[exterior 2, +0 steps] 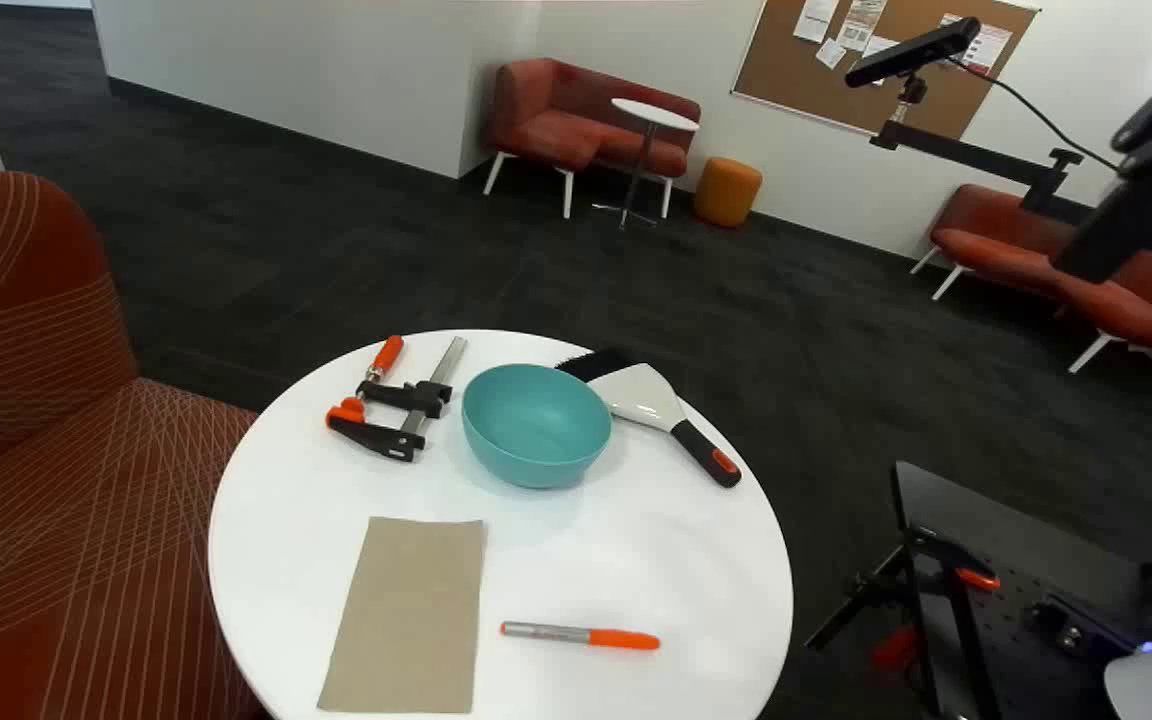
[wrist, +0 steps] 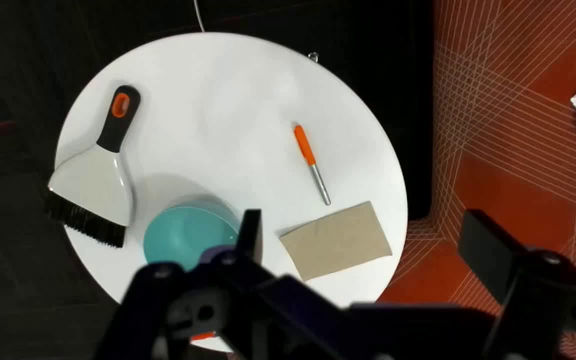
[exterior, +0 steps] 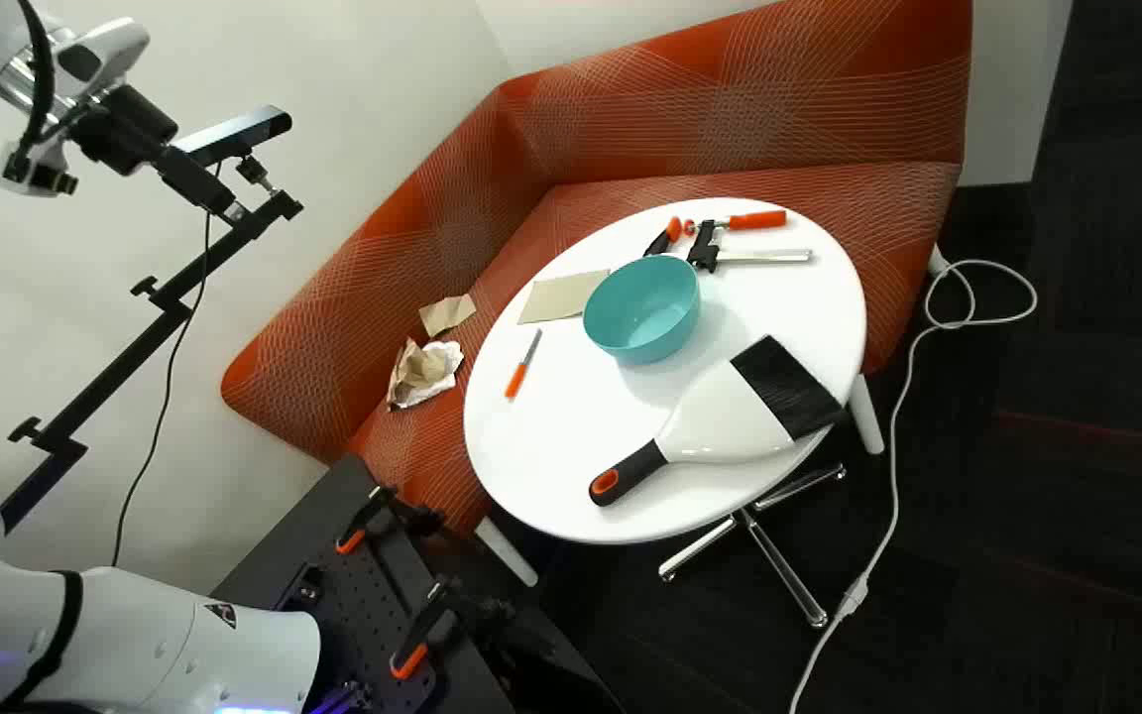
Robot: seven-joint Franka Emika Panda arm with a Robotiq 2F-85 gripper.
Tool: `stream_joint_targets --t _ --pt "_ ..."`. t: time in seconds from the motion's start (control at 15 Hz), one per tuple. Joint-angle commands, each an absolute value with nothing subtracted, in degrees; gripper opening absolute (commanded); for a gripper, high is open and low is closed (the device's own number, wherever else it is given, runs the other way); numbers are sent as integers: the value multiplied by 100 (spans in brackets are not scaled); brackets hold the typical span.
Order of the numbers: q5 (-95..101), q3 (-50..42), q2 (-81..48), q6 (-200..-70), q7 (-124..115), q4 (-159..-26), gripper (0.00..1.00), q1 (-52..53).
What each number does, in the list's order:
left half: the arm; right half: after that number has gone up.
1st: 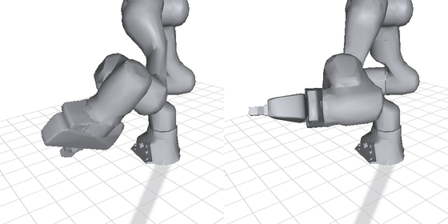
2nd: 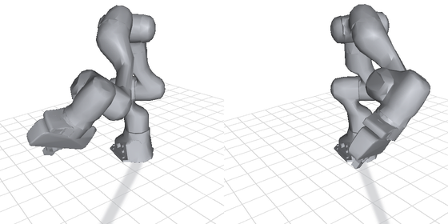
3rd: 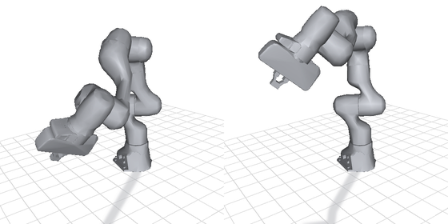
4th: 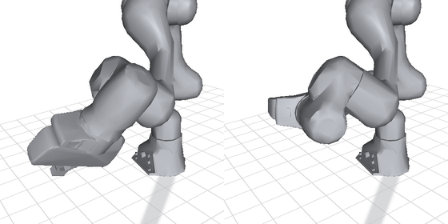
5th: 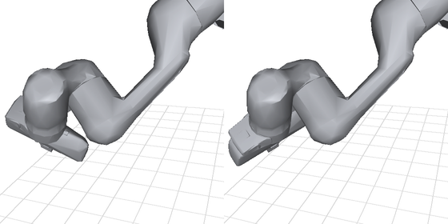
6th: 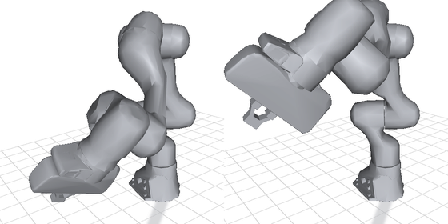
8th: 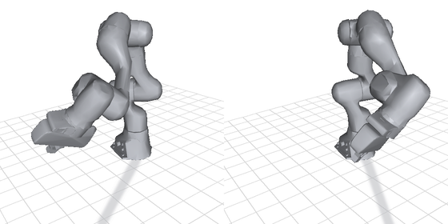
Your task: Pick up the marker and put it in the bowl
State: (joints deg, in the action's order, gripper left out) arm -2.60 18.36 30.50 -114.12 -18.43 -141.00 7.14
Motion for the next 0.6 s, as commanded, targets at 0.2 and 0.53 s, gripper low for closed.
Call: stream_joint_targets --t 0.2,0.53 --pt "-206 1748 3030 -11401 -1889 -14089 100 815" --pt "-227 1696 2960 -11455 -1789 -14080 100 821"
